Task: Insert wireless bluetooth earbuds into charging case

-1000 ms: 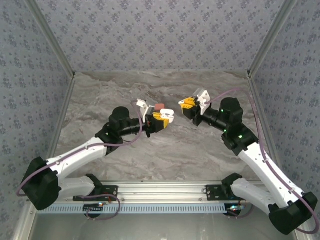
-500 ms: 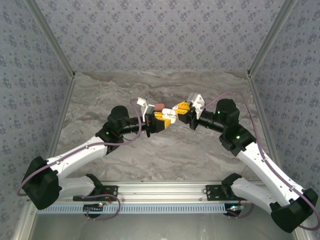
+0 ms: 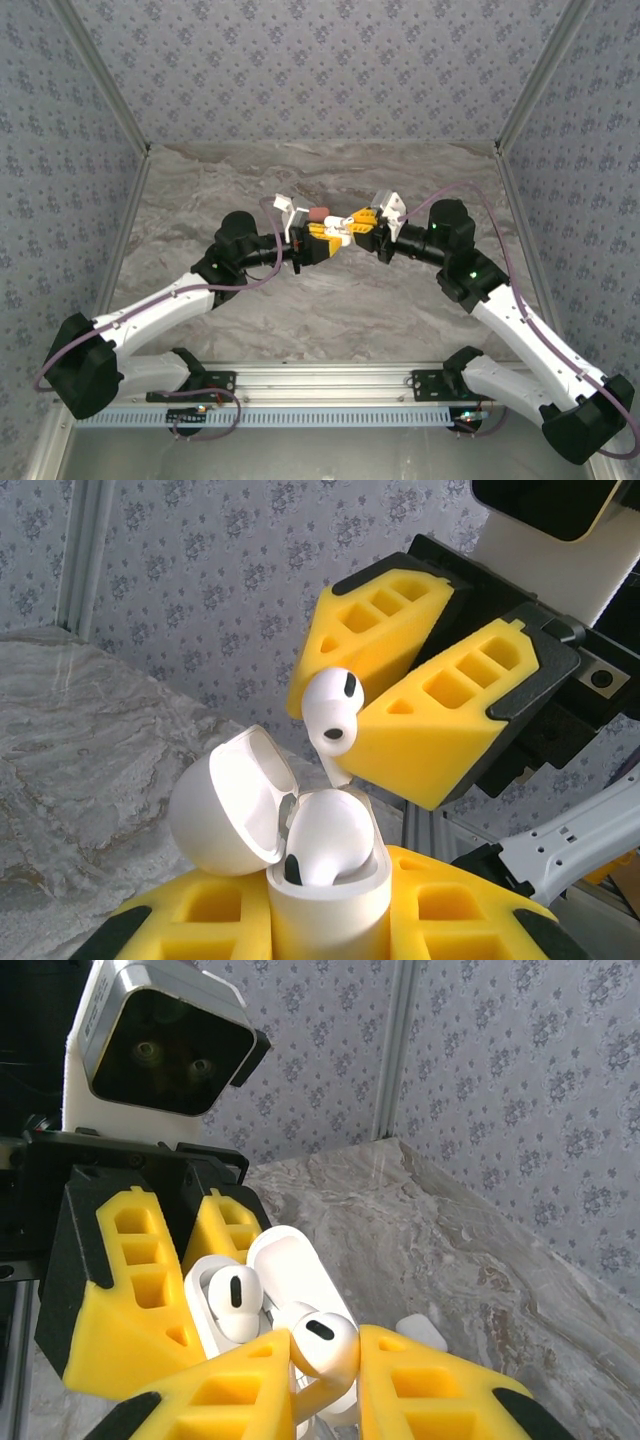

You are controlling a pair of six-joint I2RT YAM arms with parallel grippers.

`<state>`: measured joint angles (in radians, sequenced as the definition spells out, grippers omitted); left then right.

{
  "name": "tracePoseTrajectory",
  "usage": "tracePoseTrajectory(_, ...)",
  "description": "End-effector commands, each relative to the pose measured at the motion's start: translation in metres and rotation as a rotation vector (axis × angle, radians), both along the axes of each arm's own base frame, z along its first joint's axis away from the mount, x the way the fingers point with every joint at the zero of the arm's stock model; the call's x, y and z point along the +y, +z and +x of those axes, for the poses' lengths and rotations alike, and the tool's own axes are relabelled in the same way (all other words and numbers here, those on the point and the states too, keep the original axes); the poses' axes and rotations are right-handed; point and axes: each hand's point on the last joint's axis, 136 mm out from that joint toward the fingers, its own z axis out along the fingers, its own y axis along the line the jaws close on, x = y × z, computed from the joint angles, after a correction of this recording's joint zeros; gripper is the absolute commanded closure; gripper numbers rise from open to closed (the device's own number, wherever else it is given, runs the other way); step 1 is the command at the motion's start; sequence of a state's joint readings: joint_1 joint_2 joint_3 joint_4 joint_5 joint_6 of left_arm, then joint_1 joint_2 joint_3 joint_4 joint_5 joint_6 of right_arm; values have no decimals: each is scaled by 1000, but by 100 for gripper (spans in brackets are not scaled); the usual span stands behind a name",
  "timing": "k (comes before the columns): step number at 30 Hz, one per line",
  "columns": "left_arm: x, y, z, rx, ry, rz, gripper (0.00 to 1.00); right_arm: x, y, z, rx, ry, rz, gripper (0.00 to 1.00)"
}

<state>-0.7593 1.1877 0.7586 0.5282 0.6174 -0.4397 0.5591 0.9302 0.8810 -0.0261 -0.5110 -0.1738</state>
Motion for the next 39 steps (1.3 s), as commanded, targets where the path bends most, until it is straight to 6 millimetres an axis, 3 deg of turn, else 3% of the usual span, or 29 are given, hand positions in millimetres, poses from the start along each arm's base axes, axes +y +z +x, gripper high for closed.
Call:
tracePoseTrajectory(1, 0, 30, -3, -64, -21, -71, 100, 3, -6, -5, 17, 29, -4, 79)
tracePoseTrajectory(17, 0, 30, -1, -62, -10, -76, 100, 6, -18, -13, 71, 73, -21, 78)
tracePoseTrajectory(39, 1, 24, 1, -78, 10, -67, 100, 8, -14, -14, 110, 103, -4, 66)
